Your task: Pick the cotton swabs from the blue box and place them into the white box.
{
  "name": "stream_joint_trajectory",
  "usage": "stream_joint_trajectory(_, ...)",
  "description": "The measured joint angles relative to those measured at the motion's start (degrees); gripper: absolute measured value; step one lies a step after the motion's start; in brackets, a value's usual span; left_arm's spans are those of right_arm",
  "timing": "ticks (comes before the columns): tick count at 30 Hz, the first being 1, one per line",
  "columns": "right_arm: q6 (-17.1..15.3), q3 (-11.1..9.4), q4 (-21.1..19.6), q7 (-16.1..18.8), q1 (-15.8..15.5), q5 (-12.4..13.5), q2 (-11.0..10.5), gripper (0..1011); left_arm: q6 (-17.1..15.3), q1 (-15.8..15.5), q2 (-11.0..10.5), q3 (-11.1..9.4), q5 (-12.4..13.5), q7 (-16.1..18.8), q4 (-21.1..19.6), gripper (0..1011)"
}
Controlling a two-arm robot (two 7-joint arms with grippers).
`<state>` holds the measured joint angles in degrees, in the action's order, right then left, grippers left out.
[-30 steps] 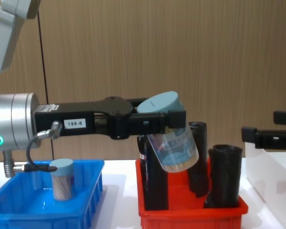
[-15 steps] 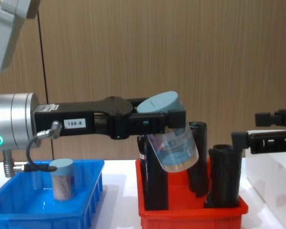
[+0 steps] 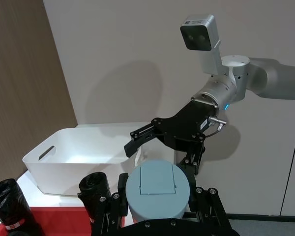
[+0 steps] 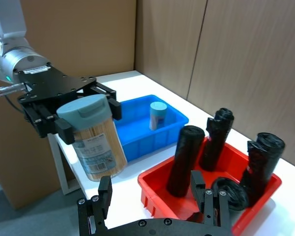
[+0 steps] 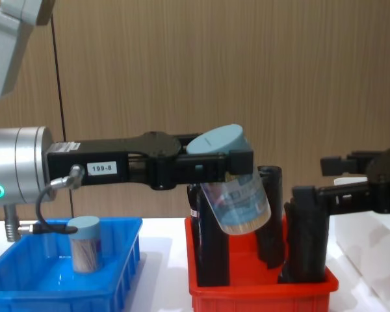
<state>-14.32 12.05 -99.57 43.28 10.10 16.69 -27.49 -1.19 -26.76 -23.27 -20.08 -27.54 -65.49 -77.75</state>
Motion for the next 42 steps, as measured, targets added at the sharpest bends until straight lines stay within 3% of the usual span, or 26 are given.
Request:
stream_joint_trajectory(16,-0.9,2.4,1.2,2.3,1.9,-2.1,1.4,1002,0.0,0.0,0.0,0.0,0.0,0.0,0.0,664)
stream_joint_trajectory(42,-1.5,5.2,0.6,3.4,2.9,-2.6,2.6,1001,0.0,0.0,0.0,0.0,0.0,0.0,0.0,664)
